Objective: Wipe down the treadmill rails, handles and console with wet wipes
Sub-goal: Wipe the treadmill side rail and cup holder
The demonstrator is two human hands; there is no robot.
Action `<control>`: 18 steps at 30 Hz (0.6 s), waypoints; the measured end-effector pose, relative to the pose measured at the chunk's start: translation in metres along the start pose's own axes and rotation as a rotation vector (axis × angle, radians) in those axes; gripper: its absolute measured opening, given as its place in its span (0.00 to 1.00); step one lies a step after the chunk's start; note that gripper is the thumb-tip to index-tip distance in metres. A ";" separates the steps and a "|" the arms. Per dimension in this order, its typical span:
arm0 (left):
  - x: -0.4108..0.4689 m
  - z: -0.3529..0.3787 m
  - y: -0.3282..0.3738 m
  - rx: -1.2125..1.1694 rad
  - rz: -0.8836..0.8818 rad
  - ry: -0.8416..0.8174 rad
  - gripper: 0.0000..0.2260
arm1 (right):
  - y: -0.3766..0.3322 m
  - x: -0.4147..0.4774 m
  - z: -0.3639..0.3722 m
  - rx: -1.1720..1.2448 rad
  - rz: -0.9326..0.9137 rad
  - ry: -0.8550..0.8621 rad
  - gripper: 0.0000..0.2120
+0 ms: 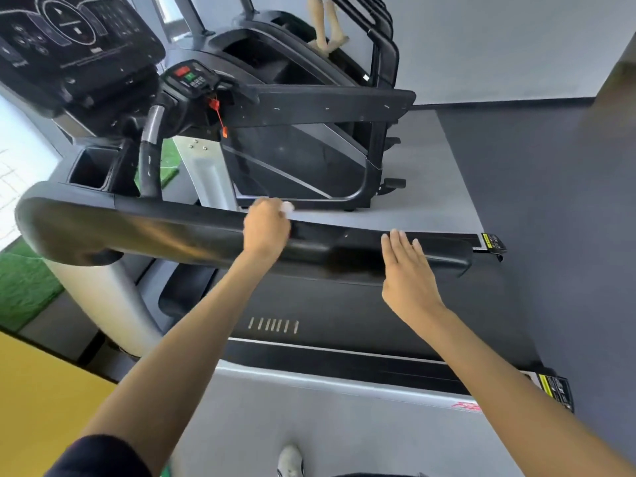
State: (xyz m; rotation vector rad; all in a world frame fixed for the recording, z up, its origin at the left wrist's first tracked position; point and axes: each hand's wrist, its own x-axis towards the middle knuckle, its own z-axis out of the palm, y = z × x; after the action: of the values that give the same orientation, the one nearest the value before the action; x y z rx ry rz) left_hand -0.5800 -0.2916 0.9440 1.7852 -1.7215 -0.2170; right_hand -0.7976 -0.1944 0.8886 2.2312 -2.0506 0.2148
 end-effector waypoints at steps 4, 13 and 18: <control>-0.022 0.023 0.006 0.072 -0.078 0.123 0.11 | 0.001 -0.002 -0.001 -0.001 -0.025 -0.023 0.36; -0.056 0.069 0.070 -0.166 0.360 -0.190 0.09 | 0.009 -0.004 0.000 0.039 -0.084 -0.009 0.38; -0.014 0.031 0.027 -0.045 -0.053 0.051 0.12 | 0.011 -0.003 0.000 0.022 -0.086 -0.040 0.40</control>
State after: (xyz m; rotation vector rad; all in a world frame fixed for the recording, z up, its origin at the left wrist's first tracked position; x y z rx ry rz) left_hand -0.6208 -0.2872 0.9303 1.7899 -1.6228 -0.2293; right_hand -0.8088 -0.1920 0.8876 2.3487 -1.9758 0.1874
